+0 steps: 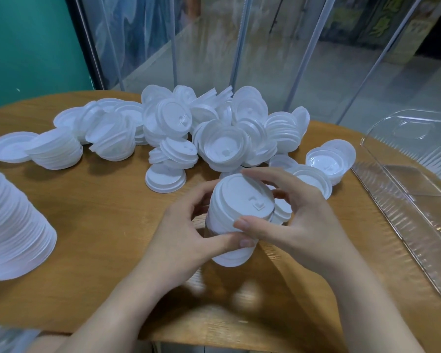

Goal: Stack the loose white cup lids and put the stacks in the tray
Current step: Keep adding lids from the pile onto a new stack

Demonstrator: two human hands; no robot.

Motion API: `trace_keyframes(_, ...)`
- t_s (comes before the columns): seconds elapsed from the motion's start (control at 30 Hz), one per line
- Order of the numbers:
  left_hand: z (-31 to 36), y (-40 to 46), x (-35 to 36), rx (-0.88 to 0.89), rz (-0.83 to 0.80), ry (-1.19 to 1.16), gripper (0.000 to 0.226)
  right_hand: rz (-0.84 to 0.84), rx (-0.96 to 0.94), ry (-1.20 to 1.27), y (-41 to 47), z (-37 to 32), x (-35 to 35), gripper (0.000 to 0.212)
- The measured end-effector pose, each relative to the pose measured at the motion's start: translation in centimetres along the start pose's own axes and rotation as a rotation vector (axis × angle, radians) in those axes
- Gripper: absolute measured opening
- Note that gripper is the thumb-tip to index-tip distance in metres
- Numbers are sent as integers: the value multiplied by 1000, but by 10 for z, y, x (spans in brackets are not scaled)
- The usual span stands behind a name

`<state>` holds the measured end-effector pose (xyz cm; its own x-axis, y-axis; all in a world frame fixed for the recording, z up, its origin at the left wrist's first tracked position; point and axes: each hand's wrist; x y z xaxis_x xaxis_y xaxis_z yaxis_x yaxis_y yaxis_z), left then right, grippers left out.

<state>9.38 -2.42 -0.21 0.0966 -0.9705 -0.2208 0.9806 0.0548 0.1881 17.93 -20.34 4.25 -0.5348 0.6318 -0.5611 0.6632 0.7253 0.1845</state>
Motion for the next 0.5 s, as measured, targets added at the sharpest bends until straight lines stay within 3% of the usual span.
trace_keyframes(0.33, -3, 1, -1, 17, -22, -6, 78, -32, 45, 1, -4, -2, 1, 72)
trace_keyframes(0.5, -5, 0, -2, 6, -16, -14, 79, 143, 110, 92, -5, 26, -22, 52)
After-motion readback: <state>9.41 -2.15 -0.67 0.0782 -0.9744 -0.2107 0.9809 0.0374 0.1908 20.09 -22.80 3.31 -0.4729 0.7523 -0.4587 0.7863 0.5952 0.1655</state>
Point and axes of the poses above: each hand's wrist, its own y-axis towards the middle knuckle, its own x-axis out of the palm, z = x × y, and after that the axes turned 9 degrees about -z, right-handed
